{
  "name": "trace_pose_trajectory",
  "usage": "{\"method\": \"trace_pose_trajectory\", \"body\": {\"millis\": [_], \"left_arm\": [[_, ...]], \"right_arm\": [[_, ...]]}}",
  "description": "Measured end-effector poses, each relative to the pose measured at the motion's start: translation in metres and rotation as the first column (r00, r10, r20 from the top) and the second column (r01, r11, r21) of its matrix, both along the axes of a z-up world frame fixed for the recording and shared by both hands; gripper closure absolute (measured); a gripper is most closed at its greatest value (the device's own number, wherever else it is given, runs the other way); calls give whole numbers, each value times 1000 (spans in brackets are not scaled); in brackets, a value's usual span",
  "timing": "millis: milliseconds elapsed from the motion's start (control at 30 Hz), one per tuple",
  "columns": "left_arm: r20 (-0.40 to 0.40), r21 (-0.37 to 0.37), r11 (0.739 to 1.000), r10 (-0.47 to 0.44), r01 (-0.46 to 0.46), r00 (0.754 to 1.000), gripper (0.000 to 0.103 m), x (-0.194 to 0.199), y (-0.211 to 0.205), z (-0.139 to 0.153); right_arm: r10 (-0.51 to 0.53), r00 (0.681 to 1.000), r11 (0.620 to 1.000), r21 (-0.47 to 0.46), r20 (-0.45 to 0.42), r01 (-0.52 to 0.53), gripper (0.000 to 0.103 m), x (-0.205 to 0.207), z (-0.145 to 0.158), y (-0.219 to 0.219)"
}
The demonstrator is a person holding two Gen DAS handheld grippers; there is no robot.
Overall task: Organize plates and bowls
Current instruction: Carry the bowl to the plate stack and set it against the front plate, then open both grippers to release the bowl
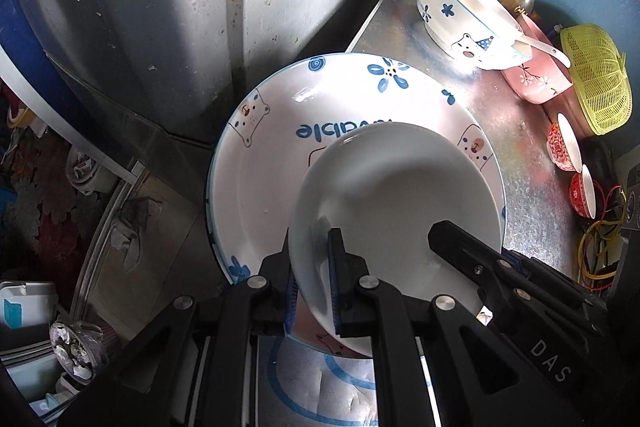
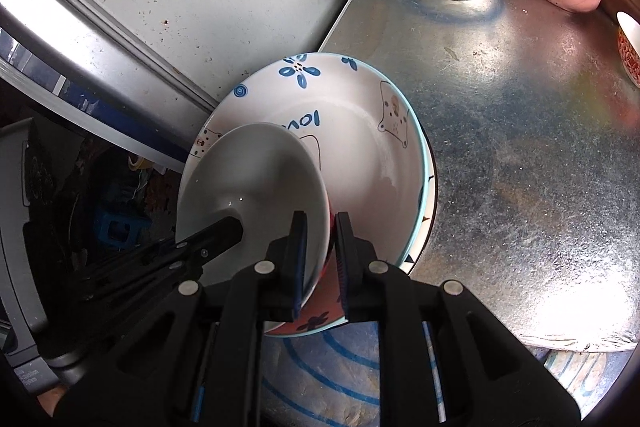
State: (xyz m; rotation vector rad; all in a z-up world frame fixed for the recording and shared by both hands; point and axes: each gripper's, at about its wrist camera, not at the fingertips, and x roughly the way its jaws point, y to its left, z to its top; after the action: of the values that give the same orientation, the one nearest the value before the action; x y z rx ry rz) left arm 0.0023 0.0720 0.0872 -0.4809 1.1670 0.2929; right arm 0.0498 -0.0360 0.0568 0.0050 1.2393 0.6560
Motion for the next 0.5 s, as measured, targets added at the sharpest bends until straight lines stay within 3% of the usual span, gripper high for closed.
{"method": "trace_pose_trajectory", "body": {"millis": [67,200,333,400,500], "left_arm": [[5,-2,1000,1,-1,1000,87,-1,0,1],[34,9,1000,7,-7,999,65,-3,0,7],[60,4,1000,24,-24,998,53,-5,5,13],[74,6,999,33,-33,997,47,-7,6,17],[93,20,999,39,-42,995,42,-8,5,23]], "right_arm": [[0,1000,1000,7,-12,0,87,3,-1,-1],[11,1000,1000,13,-11,-11,86,5,2,1],[9,1000,1000,25,12,-9,83,6,10,-2],[7,999,1000,29,32,-8,79,7,17,-5],[-3,998,999,32,65,1,66,8,26,-11]]}}
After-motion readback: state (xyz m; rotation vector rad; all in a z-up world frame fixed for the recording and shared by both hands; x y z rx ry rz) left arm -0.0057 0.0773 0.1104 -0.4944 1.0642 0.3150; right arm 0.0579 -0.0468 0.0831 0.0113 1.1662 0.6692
